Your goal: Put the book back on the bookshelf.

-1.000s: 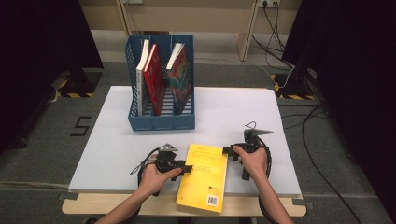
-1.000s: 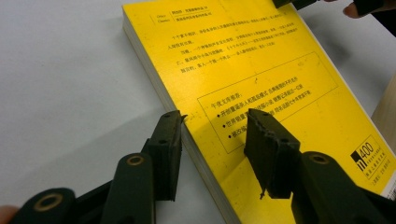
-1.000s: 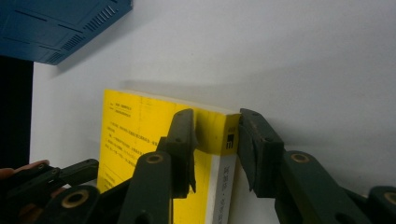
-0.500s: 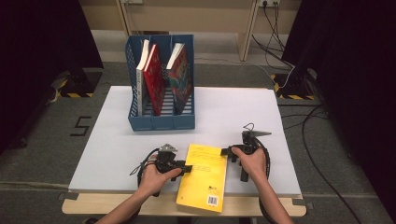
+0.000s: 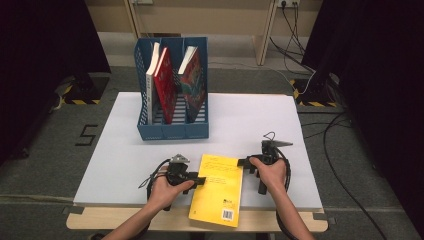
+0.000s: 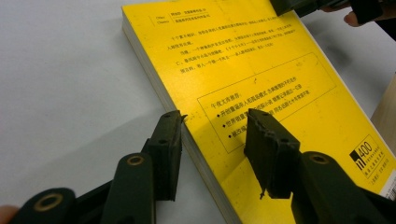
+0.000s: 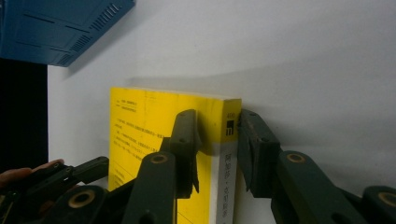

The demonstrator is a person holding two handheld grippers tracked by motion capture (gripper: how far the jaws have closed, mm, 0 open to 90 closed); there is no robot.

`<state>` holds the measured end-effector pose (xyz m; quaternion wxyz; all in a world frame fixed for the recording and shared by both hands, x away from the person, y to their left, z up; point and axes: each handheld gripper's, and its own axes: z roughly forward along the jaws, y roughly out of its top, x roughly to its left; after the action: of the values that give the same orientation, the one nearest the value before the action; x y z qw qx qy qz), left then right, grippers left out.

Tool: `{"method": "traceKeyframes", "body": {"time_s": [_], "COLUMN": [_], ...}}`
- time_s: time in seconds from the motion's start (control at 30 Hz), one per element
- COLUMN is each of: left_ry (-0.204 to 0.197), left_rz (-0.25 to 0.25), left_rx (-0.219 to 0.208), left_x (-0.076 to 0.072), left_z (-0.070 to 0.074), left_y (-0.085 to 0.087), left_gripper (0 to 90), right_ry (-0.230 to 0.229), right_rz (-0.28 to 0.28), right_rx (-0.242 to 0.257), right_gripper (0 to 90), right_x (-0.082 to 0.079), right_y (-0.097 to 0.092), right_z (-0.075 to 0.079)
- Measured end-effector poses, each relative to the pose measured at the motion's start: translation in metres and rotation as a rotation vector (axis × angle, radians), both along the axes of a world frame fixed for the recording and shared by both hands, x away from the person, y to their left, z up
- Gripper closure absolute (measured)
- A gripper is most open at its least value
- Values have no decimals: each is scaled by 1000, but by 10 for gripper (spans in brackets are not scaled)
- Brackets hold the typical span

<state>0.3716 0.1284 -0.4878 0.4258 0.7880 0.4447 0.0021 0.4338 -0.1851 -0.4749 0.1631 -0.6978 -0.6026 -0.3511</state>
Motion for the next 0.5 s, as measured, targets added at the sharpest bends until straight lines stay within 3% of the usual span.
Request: {"method": "traceKeyframes", "body": {"time_s": [0.27, 0.5], "left_ry": [-4, -10], "left_rz": [-8, -13], "left_rx": [-3, 1], "left_x": [1, 2], "left_z": [0, 0], "left_y": [3, 3], "left_gripper": [560, 566], "right_ry": [-35, -39], "right_rz": [20, 9], "right_rx": [-5, -3], "right_gripper": [714, 680], "right_x": [1, 2], "right_y": [2, 5], "right_z": [9, 2]}}
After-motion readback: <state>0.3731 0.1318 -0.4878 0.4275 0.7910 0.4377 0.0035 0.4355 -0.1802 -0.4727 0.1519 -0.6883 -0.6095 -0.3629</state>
